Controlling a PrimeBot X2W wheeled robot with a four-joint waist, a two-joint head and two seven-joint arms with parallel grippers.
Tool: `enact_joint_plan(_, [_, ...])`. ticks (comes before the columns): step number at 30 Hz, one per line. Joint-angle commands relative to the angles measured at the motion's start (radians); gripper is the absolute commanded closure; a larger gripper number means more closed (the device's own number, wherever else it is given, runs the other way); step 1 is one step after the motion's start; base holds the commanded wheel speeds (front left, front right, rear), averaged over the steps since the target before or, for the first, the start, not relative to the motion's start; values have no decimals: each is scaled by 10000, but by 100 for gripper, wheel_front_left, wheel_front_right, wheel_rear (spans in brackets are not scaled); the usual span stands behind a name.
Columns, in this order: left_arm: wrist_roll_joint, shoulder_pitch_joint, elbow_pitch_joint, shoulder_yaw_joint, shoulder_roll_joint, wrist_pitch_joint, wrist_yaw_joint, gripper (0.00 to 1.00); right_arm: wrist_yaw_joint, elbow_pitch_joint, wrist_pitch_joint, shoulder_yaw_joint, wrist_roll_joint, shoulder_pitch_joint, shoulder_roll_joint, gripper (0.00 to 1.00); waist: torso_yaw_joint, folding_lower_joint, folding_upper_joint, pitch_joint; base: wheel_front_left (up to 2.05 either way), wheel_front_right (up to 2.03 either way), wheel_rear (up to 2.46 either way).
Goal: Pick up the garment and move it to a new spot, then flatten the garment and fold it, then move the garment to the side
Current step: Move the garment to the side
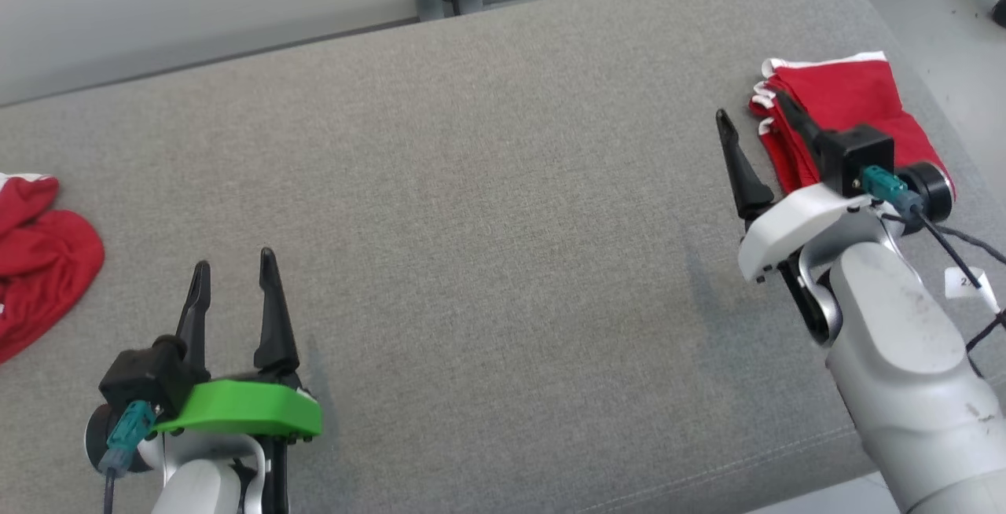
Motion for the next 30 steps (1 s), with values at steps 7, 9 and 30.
enact_joint_plan(7, [-109, 1142, 80, 428, -114, -91, 37, 0, -10, -1022, 65, -377, -316, 1731, 589, 0, 585, 1, 2, -1466, 0, 0, 0])
enact_joint_plan(9, [-102, 1382, 30, 490, -157, -80, 29, 0, -10, -1452, 139, -548, -433, 2147, 730, 0, 691, 1, 2, -1542, 0, 0, 0])
enact_joint_plan(30, [703, 1819, 297, 164, -581, -82, -777, 0, -8, -4700, 769, -1155, -443, 5607, 1435, 0, 1812, 1, 2, -1758, 0, 0, 0])
